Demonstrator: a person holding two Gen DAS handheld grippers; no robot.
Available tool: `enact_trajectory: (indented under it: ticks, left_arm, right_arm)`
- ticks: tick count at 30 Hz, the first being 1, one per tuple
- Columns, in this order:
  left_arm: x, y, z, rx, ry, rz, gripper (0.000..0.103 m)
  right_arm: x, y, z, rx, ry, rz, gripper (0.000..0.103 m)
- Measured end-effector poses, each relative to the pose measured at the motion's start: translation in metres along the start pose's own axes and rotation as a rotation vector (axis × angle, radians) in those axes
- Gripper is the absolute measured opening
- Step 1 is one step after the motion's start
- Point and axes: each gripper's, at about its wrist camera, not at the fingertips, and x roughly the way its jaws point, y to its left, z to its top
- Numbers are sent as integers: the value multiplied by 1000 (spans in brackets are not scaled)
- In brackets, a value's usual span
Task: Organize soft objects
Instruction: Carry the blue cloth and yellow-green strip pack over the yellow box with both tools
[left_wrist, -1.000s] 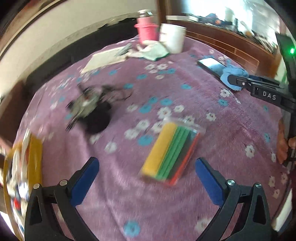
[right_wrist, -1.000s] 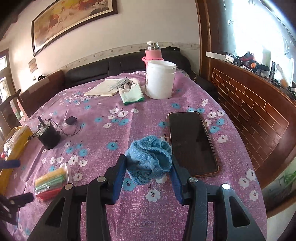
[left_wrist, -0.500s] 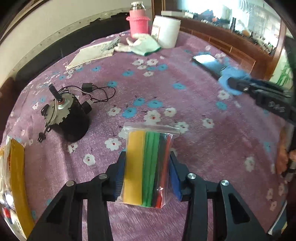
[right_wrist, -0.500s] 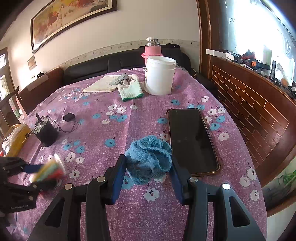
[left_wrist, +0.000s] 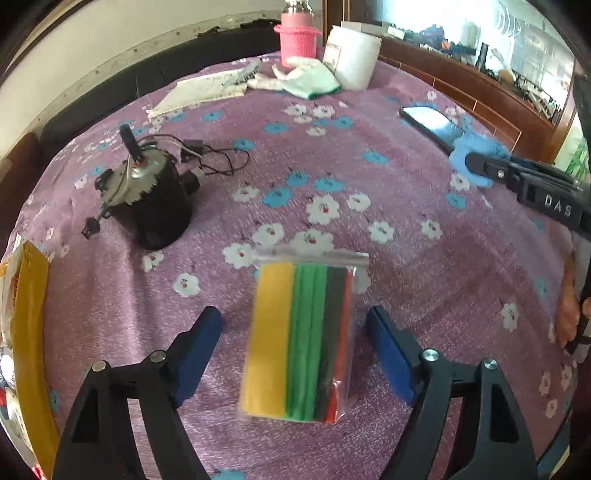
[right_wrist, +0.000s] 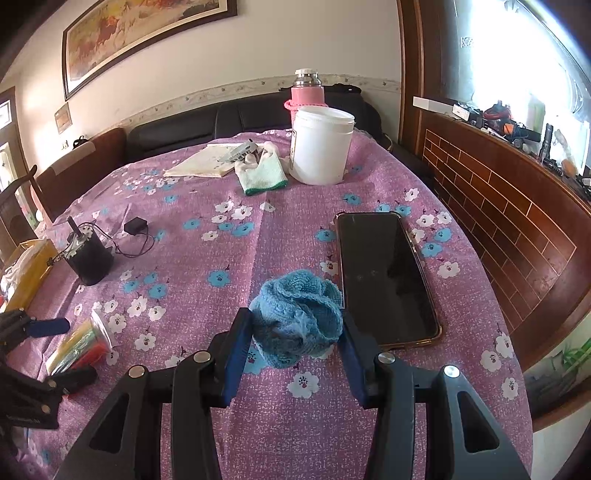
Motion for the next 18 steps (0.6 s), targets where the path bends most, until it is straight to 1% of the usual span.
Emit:
enact_trajectory:
  ticks: [2, 3, 4, 6, 10, 16, 18]
  left_arm:
    - [0, 0, -2, -10, -7, -17, 79]
    - [-2, 1, -3, -16, -15, -28, 66]
    - [-4, 0, -3, -13, -22, -24, 40]
    - [-10, 1, -4, -21, -18, -44, 38]
    - [-26, 5, -11, -51, -49, -62, 38]
    - [-64, 21, -26, -123, -125, -84, 38]
    - [-79, 28, -32, -144, -151, -86, 38]
  right_arm:
    - [1, 1, 0, -5, 4, -3, 49]
    - [2, 1, 0, -6, 6, -5, 49]
    - [3, 2, 0, -9, 8, -8, 49]
    - [4, 3, -1, -14, 13, -14, 49]
    - [5, 8, -2, -40, 13, -42, 49]
    - [2, 25, -4, -116, -9, -107, 49]
    - [-4, 29, -6, -124, -13, -119, 49]
